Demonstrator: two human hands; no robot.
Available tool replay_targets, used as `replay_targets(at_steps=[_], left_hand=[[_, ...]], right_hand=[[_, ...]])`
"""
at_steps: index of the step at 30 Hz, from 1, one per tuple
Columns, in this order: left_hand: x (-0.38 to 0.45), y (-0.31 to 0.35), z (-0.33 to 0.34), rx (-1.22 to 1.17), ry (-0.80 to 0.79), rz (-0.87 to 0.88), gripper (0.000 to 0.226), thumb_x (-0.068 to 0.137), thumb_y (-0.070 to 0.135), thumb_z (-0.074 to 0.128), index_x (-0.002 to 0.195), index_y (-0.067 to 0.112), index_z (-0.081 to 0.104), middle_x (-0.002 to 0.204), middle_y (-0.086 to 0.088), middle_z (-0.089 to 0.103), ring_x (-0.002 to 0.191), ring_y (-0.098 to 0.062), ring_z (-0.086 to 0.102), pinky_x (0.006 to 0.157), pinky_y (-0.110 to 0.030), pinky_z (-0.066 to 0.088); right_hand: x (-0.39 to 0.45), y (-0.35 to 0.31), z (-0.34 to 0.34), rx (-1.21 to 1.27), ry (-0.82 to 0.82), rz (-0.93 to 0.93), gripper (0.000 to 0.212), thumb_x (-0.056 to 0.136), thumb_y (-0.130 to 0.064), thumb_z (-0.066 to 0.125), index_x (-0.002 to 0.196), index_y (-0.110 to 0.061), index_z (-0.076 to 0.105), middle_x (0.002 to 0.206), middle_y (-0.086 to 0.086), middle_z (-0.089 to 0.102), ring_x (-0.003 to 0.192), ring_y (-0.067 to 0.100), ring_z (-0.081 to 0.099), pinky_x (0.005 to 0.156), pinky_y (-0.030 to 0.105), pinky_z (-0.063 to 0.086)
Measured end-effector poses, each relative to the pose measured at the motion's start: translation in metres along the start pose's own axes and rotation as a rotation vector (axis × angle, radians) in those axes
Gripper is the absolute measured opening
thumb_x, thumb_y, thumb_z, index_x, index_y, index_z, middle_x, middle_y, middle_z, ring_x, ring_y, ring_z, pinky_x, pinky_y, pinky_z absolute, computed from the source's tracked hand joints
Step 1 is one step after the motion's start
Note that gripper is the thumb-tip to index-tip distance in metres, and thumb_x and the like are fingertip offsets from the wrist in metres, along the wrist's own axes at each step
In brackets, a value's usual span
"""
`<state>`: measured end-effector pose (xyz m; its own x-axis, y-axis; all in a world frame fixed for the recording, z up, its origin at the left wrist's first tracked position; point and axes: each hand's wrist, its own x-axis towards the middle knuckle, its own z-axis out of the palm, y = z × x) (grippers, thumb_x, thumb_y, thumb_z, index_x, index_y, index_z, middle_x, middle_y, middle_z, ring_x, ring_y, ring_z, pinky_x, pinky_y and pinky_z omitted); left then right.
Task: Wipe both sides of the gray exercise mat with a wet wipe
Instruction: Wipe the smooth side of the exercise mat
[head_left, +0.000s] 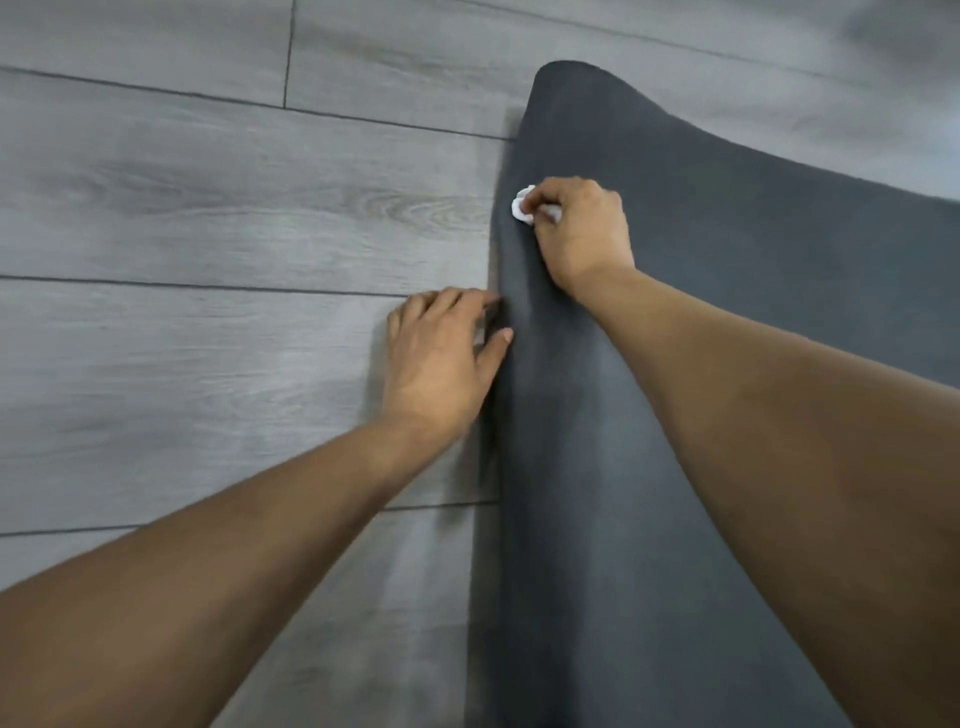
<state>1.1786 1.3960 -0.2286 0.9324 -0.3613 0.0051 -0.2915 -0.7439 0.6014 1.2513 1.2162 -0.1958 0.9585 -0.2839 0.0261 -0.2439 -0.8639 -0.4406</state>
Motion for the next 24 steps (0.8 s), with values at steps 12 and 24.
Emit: replay_targets(at_steps=[12,24], left_hand=[[0.041,-0.042,-0.020,0.244,-0.367,0.048,0.087,0.087,0.077,0.052,0.159,0.051,0.011,0.169,-0.007,-0.022,0.155,-0.031,-0.021,0.125,-0.042,-0.013],[0.032,-0.012,-0.003,0.257,-0.455,0.348,0.064,0.107,0.045,0.037,0.162,0.037,0.005,0.171,-0.003,-0.010,0.156,-0.038,0.008,0.127,-0.047,0.013]], right_hand=[[-0.150,0.014,-0.033,-0.093,-0.245,-0.275,0.014,0.089,-0.012,0.061,0.097,-0.018,0.071,0.094,0.001,0.064,0.088,0.024,0.059,0.075,0.034,0.048],[-0.222,-0.012,-0.023,0.055,-0.251,-0.202,0.018,0.084,-0.006,0.063,0.093,-0.020,0.072,0.087,-0.003,0.063,0.083,0.018,0.058,0.075,0.028,0.046]])
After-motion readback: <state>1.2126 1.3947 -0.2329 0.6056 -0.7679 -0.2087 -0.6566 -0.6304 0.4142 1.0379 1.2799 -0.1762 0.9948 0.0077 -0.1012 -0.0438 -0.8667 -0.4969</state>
